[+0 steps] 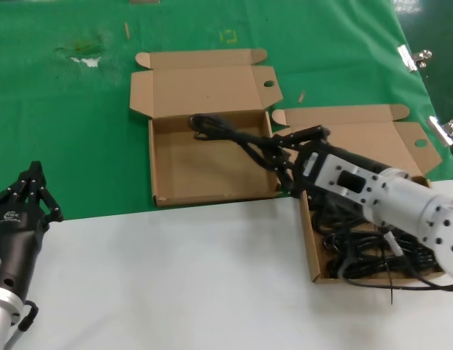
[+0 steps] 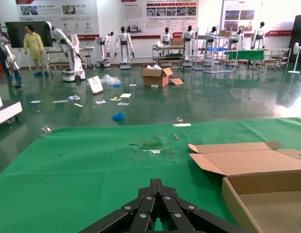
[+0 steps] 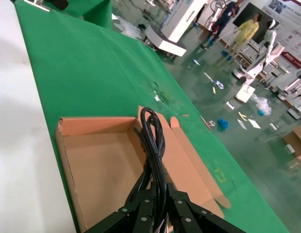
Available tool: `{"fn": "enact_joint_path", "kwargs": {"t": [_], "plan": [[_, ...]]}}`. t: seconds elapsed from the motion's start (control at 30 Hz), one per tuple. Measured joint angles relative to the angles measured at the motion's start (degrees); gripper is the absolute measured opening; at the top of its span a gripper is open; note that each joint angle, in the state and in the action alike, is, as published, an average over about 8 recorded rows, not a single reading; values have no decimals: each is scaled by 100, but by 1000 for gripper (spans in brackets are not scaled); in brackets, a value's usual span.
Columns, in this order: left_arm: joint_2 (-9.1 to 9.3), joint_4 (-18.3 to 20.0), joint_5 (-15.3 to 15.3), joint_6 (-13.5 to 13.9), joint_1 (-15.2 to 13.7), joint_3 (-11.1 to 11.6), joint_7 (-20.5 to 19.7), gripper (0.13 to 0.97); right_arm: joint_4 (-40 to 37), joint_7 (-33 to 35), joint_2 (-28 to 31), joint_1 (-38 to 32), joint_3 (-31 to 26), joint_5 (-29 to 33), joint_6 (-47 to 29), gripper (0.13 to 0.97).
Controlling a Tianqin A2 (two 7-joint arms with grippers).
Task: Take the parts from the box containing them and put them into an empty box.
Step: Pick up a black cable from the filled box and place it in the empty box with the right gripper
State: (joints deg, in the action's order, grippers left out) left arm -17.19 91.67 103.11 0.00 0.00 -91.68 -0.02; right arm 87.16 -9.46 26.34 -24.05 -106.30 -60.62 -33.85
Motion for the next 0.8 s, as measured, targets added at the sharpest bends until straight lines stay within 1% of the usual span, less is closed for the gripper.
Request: {"fn": "enact_joint_path", "kwargs": {"t": [0.47, 0.63, 0.8], "plan": [[0, 0, 0, 0, 0, 0, 0, 140, -1323, 942, -637, -480, -441, -361, 536, 168], [0, 0, 0, 0, 0, 0, 0, 140, -1844, 1392, -840, -679, -556, -627, 777, 168], [0, 0, 0, 0, 0, 0, 0, 140, -2403, 1972, -1017, -876, -626, -1029, 1005, 168]]}}
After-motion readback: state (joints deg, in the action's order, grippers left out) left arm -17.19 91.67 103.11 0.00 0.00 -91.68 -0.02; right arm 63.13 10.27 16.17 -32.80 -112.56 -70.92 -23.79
